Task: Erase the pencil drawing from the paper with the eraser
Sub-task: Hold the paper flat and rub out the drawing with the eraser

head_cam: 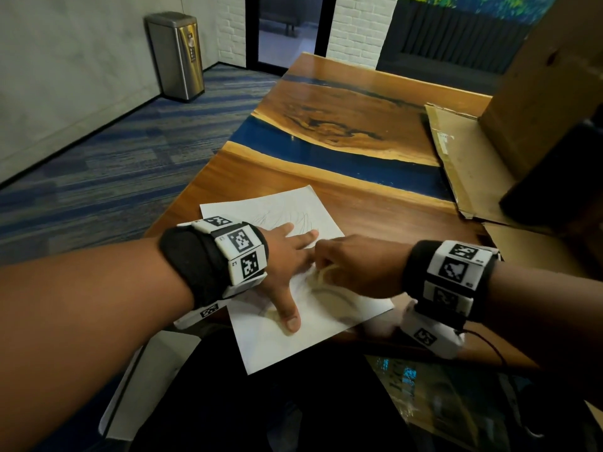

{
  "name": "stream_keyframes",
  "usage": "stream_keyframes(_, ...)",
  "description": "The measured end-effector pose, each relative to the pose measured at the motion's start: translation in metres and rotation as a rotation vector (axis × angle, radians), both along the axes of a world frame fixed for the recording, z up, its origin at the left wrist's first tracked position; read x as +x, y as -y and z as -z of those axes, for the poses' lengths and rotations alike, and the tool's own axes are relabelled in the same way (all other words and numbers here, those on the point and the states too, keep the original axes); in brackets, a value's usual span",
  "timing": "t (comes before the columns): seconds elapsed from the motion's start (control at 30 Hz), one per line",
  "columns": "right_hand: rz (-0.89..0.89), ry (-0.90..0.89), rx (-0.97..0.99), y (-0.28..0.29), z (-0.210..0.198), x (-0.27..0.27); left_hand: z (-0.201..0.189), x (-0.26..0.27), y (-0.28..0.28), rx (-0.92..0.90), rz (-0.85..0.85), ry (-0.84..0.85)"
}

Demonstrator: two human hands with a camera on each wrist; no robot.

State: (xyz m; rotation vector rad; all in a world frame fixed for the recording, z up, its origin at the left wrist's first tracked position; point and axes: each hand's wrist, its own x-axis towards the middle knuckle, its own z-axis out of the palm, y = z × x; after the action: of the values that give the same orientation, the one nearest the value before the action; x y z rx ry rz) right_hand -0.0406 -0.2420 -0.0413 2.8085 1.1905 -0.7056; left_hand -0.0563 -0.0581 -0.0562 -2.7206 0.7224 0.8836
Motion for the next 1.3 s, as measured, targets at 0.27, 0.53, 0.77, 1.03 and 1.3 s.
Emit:
stream_keyframes(0.27,0.101,0.114,-0.019,0.005,-0.006,0.010,0.001,0.000,0.001,0.014,0.001,0.025)
stream_keyframes(0.53,0.089,0.167,-0.027,0.007,-0.004,0.003,0.000,0.003,0.005,0.026,-0.008,0.031)
stream_keyframes(0.77,-0.035,0.020,-0.001,0.004,-0.003,-0.017,-0.006,0.002,0.007,0.009,-0.026,0.020)
stream_keyframes(1.03,0.098,0.178,-0.031,0.021,0.006,0.020,-0.006,-0.002,-0.004,-0.003,-0.031,0.083)
stream_keyframes(1.3,0.101,0.329,-0.103,0.019,0.004,0.019,-0.002,-0.002,-0.006,0.007,-0.022,0.045)
